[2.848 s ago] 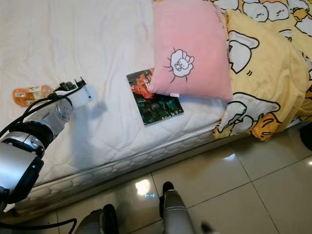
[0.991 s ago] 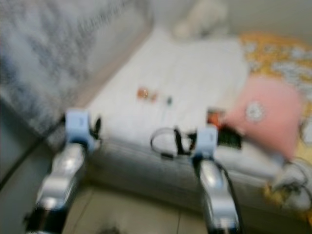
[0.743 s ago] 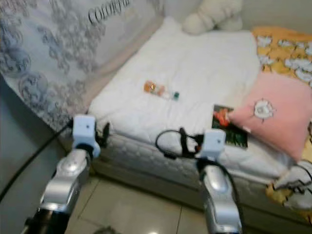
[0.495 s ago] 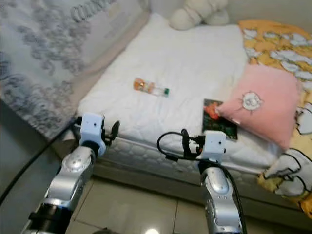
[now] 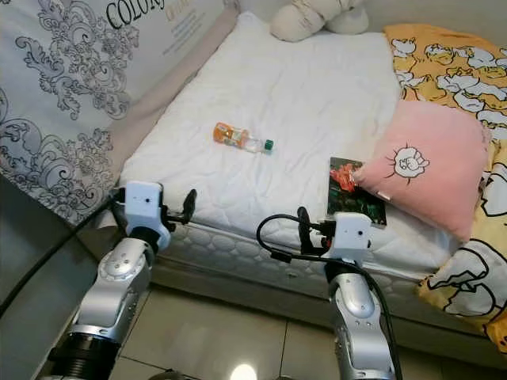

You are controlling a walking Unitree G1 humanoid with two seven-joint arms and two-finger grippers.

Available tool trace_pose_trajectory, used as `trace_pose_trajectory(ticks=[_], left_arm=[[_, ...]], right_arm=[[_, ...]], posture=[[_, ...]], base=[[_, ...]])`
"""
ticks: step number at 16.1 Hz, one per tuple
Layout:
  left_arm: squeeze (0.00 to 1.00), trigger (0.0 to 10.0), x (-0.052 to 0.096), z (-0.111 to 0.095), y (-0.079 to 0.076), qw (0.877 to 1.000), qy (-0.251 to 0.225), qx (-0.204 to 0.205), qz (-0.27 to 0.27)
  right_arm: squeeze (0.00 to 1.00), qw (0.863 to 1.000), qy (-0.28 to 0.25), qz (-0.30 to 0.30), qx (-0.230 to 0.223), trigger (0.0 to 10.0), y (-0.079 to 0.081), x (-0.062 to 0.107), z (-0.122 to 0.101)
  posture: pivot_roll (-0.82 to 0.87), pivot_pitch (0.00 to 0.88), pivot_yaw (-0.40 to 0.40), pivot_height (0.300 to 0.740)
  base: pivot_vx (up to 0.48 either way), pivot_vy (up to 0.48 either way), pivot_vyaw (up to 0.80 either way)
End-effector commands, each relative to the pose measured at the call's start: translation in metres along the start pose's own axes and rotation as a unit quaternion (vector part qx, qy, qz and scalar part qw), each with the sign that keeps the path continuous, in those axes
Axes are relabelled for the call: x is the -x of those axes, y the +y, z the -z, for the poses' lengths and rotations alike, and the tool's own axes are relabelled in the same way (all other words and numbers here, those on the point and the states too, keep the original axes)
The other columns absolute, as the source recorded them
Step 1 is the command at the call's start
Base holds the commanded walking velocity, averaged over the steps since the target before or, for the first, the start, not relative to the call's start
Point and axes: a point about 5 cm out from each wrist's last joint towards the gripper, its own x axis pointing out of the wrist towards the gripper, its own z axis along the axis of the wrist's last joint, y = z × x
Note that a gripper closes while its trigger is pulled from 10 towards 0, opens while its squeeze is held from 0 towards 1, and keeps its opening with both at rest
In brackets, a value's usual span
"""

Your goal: Clean up the room

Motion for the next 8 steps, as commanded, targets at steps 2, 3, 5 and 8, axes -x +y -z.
trace_pose_trajectory(ticks=[2, 3, 5, 8], left_arm=[[1.00, 10.0, -0.001, -0.017, -0.002, 0.997, -0.053, 0.047, 0.023], [1.00, 10.0, -0.003, -0.016, -0.002, 0.997, -0.047, 0.063, 0.020], [0.00, 10.0, -0.010, -0.013, 0.001, 0.999, -0.032, 0.036, -0.001], [0.00, 10.0, -0.014, -0.018, 0.005, 0.999, -0.043, 0.031, -0.013]], right_arm=[[1.00, 1.000, -0.010, -0.004, 0.000, 10.0, -0.002, -0.001, -0.004], [1.00, 1.000, -0.006, -0.006, 0.017, 10.0, -0.002, -0.003, -0.003], [0.00, 0.999, -0.007, -0.027, 0.024, 10.0, 0.002, -0.010, -0.005], [0.00, 0.999, -0.007, -0.025, 0.018, 10.0, 0.007, -0.018, -0.007]], posture=[[0.04, 0.000, 0.001, 0.740], [0.04, 0.000, 0.004, 0.740], [0.04, 0.000, 0.005, 0.740], [0.05, 0.000, 0.009, 0.740]], base=[[0.182, 0.000, 0.00], [0.480, 0.000, 0.00], [0.480, 0.000, 0.00], [0.480, 0.000, 0.00]])
